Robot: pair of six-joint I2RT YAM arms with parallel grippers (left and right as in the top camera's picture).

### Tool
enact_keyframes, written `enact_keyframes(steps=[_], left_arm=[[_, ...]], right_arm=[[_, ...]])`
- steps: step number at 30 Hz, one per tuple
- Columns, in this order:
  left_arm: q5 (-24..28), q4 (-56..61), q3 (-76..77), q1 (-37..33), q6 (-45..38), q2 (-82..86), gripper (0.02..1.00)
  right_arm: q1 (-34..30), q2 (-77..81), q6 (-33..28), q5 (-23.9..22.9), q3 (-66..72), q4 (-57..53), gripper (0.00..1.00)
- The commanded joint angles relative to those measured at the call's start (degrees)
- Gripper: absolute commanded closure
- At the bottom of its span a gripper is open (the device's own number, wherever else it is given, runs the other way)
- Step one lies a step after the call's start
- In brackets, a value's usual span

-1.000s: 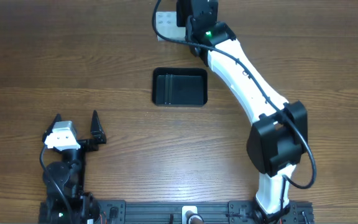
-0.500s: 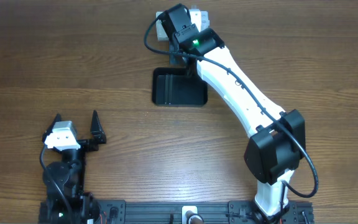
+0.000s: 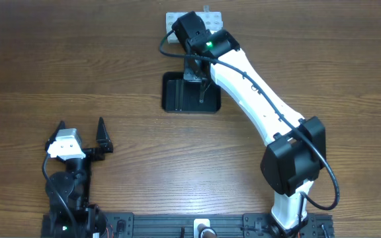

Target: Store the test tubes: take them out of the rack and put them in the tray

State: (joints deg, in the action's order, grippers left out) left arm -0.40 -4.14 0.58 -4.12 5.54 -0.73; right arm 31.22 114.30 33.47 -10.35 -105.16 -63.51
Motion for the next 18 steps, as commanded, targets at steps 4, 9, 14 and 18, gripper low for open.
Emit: enact_keyframes(steps=[4,9,14,18], left_arm=[[0.59,-0.17,-0.24,-0.24,-0.63,0.44,0.020],[0.59,-0.17,-0.24,-0.24,-0.63,0.46,0.020],[0.59,-0.17,-0.24,-0.24,-0.63,0.44,0.023],[0.59,-0.17,-0.24,-0.24,-0.63,0.44,0.020]], right_arm=[[-2.14,1.90,1.18,0.44,-0.90,0.20,0.989],[-2.45,3.80,1.14,0.44,-0.90,1.79,0.985],[-2.49,5.35,1.18,0.46,-0.90,2.93,0.980],[-2.47,6.47,1.16,1.16,-0.90,2.93,0.972]])
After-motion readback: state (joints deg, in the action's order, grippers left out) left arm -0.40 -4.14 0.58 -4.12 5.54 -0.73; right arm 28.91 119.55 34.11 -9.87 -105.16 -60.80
